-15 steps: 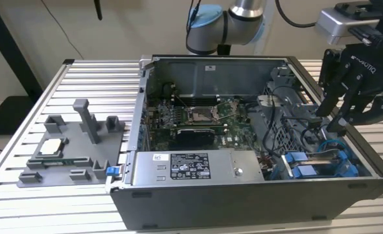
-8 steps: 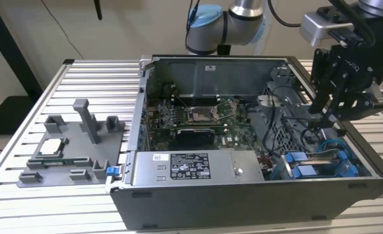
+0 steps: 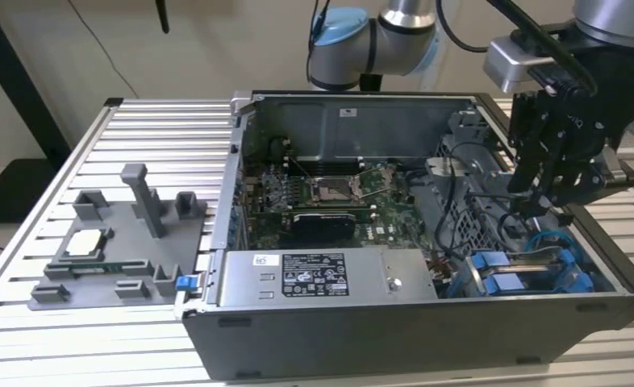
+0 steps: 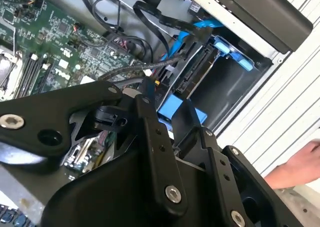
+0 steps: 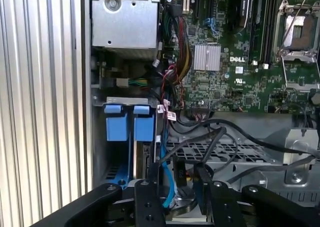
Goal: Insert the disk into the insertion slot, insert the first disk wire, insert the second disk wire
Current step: 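Insert the first disk wire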
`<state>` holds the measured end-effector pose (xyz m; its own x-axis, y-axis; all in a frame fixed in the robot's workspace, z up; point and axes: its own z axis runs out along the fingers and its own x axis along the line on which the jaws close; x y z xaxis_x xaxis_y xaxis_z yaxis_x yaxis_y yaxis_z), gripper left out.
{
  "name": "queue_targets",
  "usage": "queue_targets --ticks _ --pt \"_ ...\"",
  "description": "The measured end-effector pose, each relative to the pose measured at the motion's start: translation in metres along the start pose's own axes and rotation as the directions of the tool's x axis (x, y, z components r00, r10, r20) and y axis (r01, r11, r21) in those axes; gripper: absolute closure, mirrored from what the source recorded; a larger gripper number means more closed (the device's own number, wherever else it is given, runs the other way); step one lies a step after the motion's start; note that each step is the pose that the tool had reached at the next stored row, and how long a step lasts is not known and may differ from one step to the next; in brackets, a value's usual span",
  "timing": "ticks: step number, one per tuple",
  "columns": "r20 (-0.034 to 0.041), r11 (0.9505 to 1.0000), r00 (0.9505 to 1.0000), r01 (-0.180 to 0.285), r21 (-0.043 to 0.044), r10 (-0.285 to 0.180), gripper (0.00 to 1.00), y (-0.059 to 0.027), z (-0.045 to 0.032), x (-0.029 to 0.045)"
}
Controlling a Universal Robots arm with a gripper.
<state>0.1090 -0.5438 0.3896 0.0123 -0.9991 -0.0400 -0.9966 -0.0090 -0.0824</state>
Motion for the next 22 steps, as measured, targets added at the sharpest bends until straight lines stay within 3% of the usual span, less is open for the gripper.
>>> queue_targets --ticks 8,22 --pt "0.0035 0.9991 0.9991 0.043 0.0065 -0.043 0.0 0.0037 0.0025 0.0001" --pt "0.0048 0.9985 0.9986 0.053 0.0129 -0.053 0.0 0.004 0.0053 0.0002"
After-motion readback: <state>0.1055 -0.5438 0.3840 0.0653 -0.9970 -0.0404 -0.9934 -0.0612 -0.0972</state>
